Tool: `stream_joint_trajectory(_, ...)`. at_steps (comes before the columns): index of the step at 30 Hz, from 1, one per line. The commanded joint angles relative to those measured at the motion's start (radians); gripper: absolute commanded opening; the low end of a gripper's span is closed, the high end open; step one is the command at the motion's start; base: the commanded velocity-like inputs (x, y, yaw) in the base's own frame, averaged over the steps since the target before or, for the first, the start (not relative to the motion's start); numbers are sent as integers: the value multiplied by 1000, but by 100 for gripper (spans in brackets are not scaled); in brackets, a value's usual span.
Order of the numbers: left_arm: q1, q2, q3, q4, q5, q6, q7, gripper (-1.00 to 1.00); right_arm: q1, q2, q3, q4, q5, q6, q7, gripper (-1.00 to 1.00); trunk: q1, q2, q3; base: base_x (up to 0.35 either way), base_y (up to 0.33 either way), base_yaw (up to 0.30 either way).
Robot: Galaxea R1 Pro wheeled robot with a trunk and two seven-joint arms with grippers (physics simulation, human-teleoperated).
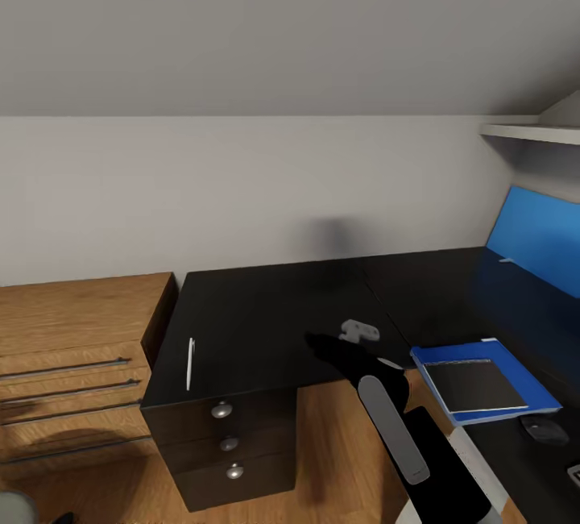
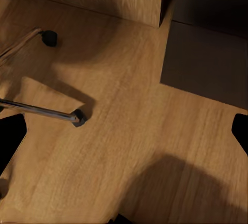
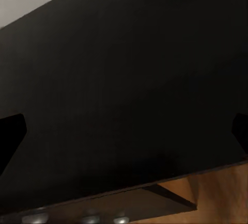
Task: In the bedroom, organize the workspace by keeping the computer under the desk, ensuring the monitor is on the desk, placing the keyboard on the desk next to the monitor, placing the mouse on the desk next to the keyboard, moving the folder from the swivel chair onto the desk next to the mouse, stacking the notebook on top of the folder with the pen on top of the notebook, and positioning the swivel chair next to the desk.
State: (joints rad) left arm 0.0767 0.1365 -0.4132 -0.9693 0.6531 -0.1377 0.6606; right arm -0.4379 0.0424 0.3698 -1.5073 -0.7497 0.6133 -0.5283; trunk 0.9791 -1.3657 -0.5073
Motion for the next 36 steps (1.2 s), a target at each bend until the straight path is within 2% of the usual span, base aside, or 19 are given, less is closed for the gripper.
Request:
stream_joint_trajectory(1, 0, 4, -4, -1, 11, -9, 4, 100, -1, 2, 3, -1, -5, -4, -12, 100, 0, -1, -2, 0, 0, 254)
stream_joint_trajectory(8, 0, 17, 0, 0, 15, -12, 5, 100, -1, 7, 58, -1, 6, -21, -45, 100, 0, -1, -7, 0, 0, 252)
stream_joint_trajectory(10, 0, 26, 1, -1, 16, -13, 5, 100, -1, 11, 95, 2, 8, -50, -84, 100, 0, -1, -8, 0, 0, 250)
stream_joint_trajectory(14, 0, 34, 2, -3, 17, -14, -5, 100, -1, 12, 143, 12, 10, -80, -126, 100, 0, -1, -11, 0, 0, 247)
stream_joint_trajectory(20, 0, 40, 3, -3, 17, -14, -53, 100, -1, 13, 164, 16, 12, -91, -142, 100, 0, -1, -16, 0, 0, 244)
stream_joint_trajectory(30, 0, 39, 0, -10, 18, -62, -72, 100, -1, 13, 168, 16, 10, -93, -145, 100, 0, -1, -25, 0, 0, 238)
stream_joint_trajectory(36, -1, 37, -2, -85, 19, -62, -73, 100, -1, 11, 174, 14, 9, -92, -143, 100, 0, -1, -27, 0, 0, 110)
